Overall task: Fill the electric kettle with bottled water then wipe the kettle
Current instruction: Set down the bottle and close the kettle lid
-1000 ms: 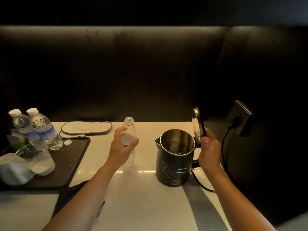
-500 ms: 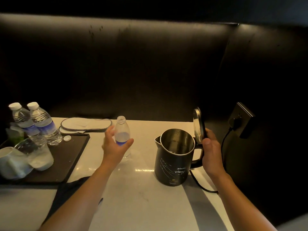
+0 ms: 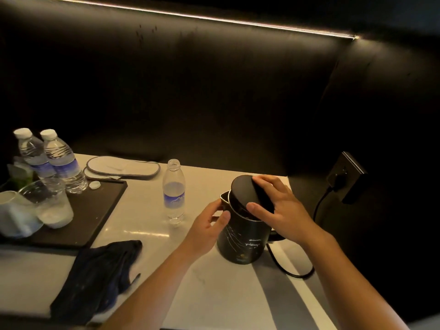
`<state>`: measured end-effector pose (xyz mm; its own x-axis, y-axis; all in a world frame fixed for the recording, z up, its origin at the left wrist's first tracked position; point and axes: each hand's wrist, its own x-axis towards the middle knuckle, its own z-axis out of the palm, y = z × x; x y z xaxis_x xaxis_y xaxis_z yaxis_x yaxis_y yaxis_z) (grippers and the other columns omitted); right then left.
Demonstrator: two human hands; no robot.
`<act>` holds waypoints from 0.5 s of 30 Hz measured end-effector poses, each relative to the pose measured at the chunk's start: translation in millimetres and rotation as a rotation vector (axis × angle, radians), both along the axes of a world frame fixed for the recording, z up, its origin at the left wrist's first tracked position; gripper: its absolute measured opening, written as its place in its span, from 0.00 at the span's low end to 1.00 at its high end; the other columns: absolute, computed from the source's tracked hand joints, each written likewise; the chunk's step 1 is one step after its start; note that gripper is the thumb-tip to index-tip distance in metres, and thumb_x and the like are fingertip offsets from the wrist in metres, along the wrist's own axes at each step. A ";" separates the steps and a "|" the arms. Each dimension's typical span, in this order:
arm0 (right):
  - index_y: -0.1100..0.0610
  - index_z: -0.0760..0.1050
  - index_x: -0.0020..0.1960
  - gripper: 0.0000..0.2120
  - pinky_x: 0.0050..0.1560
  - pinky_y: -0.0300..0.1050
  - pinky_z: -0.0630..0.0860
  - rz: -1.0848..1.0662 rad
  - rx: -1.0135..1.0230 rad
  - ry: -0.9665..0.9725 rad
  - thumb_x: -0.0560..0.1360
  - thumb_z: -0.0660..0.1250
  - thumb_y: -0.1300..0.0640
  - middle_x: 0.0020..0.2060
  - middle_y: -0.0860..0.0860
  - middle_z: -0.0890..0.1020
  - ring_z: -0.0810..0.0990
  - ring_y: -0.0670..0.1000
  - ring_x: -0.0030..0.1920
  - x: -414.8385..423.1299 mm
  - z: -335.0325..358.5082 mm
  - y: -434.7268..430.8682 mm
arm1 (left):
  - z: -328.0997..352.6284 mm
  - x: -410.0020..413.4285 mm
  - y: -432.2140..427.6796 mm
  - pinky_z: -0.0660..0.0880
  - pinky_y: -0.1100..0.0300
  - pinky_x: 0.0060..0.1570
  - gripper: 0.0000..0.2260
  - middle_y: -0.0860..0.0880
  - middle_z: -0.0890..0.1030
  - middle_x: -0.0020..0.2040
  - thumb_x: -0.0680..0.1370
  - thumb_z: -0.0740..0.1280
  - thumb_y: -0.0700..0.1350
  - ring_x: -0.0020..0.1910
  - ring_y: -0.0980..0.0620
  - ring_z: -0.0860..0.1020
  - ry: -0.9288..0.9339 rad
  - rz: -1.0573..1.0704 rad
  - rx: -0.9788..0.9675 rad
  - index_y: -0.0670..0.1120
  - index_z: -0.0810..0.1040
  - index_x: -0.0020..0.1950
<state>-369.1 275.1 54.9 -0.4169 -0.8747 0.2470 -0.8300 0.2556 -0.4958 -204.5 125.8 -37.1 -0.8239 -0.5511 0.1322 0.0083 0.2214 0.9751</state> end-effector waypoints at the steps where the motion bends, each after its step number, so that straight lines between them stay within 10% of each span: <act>1: 0.40 0.59 0.78 0.42 0.61 0.47 0.71 -0.018 0.025 0.043 0.70 0.54 0.21 0.74 0.36 0.59 0.64 0.47 0.69 0.3 -0.9 -2.3 | -0.8 0.4 0.8 0.75 0.51 0.66 0.26 0.56 0.79 0.68 0.77 0.61 0.67 0.67 0.53 0.76 -0.005 0.006 0.013 0.58 0.71 0.72; 8: 0.40 0.59 0.77 0.44 0.55 0.50 0.73 -0.080 0.120 0.212 0.68 0.51 0.17 0.73 0.39 0.61 0.69 0.51 0.67 2.3 -9.4 -8.7 | 2.2 21.2 1.7 0.69 0.57 0.67 0.27 0.60 0.71 0.72 0.77 0.58 0.70 0.69 0.60 0.70 -0.108 0.074 -0.080 0.64 0.65 0.74; 15: 0.41 0.57 0.75 0.48 0.46 0.51 0.76 -0.146 0.167 0.251 0.64 0.48 0.14 0.70 0.38 0.59 0.76 0.58 0.61 3.4 -11.0 -13.6 | -33.9 144.1 -34.0 0.77 0.53 0.55 0.18 0.50 0.79 0.61 0.79 0.64 0.59 0.56 0.51 0.78 -0.285 0.608 -0.422 0.50 0.77 0.63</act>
<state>-365.7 261.5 43.9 -0.4855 -0.8471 0.2161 -0.8694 0.4418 -0.2213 -60.3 91.8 -71.0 -0.4281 -0.8659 0.2588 -0.4704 0.4580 0.7543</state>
